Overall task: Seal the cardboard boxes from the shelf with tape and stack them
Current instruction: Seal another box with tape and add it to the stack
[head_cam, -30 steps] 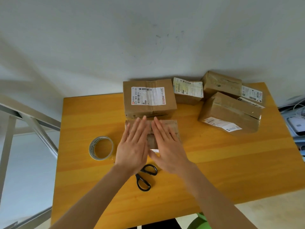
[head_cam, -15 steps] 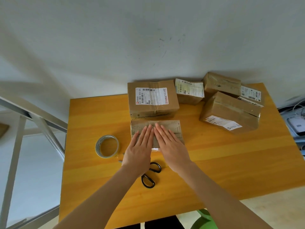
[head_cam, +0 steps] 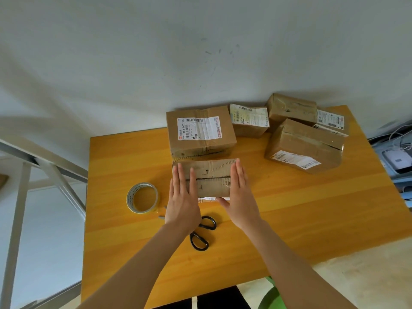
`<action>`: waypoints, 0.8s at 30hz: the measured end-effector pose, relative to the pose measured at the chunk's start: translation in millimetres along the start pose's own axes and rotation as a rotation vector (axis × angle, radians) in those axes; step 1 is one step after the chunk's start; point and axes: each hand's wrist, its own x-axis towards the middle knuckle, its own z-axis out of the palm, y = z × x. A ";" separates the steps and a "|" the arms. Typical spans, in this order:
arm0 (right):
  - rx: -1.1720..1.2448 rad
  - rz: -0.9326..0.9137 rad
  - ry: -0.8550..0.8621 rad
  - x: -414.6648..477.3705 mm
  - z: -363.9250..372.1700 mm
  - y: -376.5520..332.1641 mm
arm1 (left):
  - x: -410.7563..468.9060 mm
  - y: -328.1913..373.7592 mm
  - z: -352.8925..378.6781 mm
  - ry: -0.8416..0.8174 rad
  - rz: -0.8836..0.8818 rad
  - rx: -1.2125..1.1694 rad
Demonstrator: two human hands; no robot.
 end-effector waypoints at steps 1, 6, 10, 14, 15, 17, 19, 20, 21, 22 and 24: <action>0.069 0.023 0.013 0.5 -0.6 -2.1 | 0.4 0.8 -1.2 0.010 -0.017 -0.052; 0.259 0.180 0.042 3.9 -4.4 -5.4 | 0.8 0.4 -3.1 0.077 -0.077 -0.300; 0.244 0.189 0.028 4.1 -5.2 -5.9 | 1.5 -3.0 -1.5 0.150 -0.088 -0.485; 0.223 0.208 0.005 5.2 -7.0 -6.6 | 3.9 -7.8 0.2 0.127 -0.120 -0.531; 0.217 0.219 -0.002 5.3 -6.8 -5.7 | 4.5 -9.2 0.1 0.119 -0.123 -0.546; 0.179 0.245 -0.025 6.3 -7.6 -5.6 | 5.5 -11.6 -0.9 0.108 -0.123 -0.576; 0.110 0.262 -0.066 8.3 -9.5 -7.6 | 6.8 -15.0 -4.2 0.076 -0.119 -0.598; 0.067 0.263 -0.085 9.6 -10.7 -9.0 | 7.5 -16.2 -6.2 0.051 -0.106 -0.611; 0.018 0.262 -0.104 10.1 -12.2 -10.6 | 7.4 -17.5 -8.1 0.016 -0.089 -0.621; -0.032 0.264 -0.120 9.9 -13.8 -12.6 | 6.2 -19.4 -11.0 -0.023 -0.079 -0.631; -0.101 0.254 -0.109 6.0 -17.4 -15.8 | 0.3 -27.0 -16.0 -0.051 -0.088 -0.660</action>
